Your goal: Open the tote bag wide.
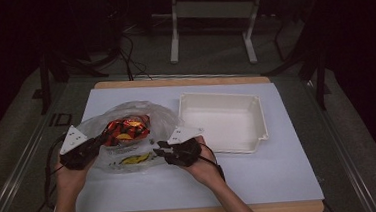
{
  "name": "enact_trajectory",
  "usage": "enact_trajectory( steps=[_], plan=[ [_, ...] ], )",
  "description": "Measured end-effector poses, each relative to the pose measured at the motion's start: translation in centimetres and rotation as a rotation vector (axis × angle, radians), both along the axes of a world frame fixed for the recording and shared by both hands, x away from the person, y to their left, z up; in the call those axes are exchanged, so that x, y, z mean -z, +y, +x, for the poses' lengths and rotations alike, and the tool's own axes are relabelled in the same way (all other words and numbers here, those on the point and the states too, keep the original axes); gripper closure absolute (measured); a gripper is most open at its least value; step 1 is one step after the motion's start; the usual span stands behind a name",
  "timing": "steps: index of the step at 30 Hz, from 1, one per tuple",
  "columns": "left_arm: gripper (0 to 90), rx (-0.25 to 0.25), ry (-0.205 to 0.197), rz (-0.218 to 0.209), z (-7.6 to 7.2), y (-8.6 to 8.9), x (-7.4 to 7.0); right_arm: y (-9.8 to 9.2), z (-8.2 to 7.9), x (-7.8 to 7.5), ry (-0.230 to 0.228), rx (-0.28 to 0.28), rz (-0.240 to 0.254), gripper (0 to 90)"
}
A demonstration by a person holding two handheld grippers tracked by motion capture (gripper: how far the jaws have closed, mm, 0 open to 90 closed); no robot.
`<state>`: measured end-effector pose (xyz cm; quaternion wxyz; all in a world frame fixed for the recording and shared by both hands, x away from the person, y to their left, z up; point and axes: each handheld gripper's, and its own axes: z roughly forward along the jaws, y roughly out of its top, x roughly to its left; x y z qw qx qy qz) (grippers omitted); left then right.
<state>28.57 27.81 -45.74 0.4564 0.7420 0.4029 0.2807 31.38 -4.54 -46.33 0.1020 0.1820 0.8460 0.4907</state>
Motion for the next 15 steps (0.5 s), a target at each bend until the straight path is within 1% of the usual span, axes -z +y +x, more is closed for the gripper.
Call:
enact_trajectory(
  steps=[4,8,12,15],
  plan=[
    [89.3,0.011,-0.005,-0.035,0.0,0.0,-0.7,-0.9,-0.2,0.8,0.002,-0.008,-0.015,69.3],
    [89.4,0.023,-0.015,-0.068,0.0,0.0,-1.5,-1.6,-0.2,1.7,0.013,0.000,-0.025,68.8],
    [89.4,0.034,-0.027,-0.065,0.1,-0.2,-2.2,-1.7,-0.1,2.6,0.030,0.003,-0.037,67.5],
    [89.5,0.044,-0.031,-0.070,0.1,-0.3,-2.5,-1.7,0.1,3.0,0.035,0.007,-0.039,67.2]
  ],
)
